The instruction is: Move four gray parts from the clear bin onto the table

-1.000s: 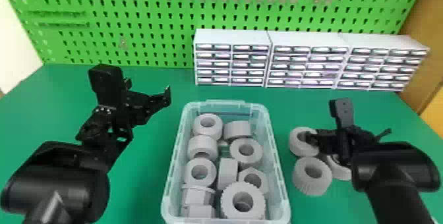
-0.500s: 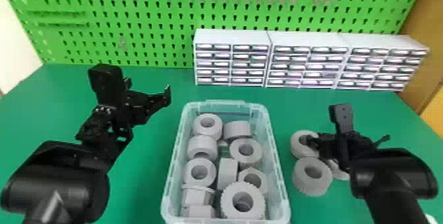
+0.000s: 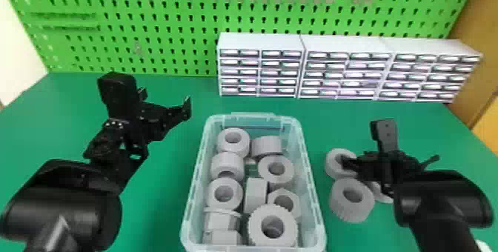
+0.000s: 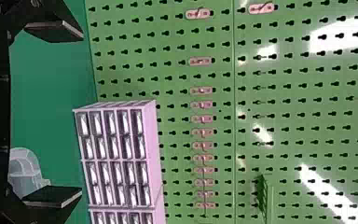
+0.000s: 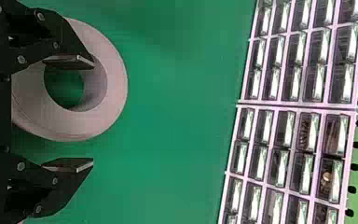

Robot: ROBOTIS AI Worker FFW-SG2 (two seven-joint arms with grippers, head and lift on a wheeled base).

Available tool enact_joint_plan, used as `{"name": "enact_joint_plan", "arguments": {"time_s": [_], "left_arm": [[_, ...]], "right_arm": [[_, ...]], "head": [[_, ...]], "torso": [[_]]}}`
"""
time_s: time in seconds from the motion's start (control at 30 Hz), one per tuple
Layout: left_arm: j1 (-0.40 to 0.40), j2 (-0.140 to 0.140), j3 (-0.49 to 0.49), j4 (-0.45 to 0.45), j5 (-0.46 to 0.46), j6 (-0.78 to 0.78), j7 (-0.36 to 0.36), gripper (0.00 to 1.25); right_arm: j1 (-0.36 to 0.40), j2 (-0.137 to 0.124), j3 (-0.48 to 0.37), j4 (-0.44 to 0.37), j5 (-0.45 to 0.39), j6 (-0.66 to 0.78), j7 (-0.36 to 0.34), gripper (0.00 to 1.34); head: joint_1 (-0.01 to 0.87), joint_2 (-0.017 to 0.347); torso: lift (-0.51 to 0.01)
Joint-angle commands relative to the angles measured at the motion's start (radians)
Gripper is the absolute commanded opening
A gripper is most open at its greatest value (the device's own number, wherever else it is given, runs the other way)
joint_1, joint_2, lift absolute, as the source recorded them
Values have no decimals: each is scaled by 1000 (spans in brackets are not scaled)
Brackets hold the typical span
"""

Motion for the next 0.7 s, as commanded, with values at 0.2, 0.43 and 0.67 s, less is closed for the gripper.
{"name": "enact_joint_plan", "arguments": {"time_s": [0.2,0.43,0.67], "left_arm": [[1,0,4,0,0,-1,-3,1126],[4,0,2,0,0,1,-3,1126],[1,0,1,0,-2,1,-3,1126]], "right_arm": [[4,-8,11,-52,-5,2,0,827],[18,-26,91,-216,-136,69,-32,833],[21,-40,224,-440,-259,230,-115,833]], "head": [[678,34],[678,34],[678,34]], "torso": [[-50],[-50],[-50]]}}
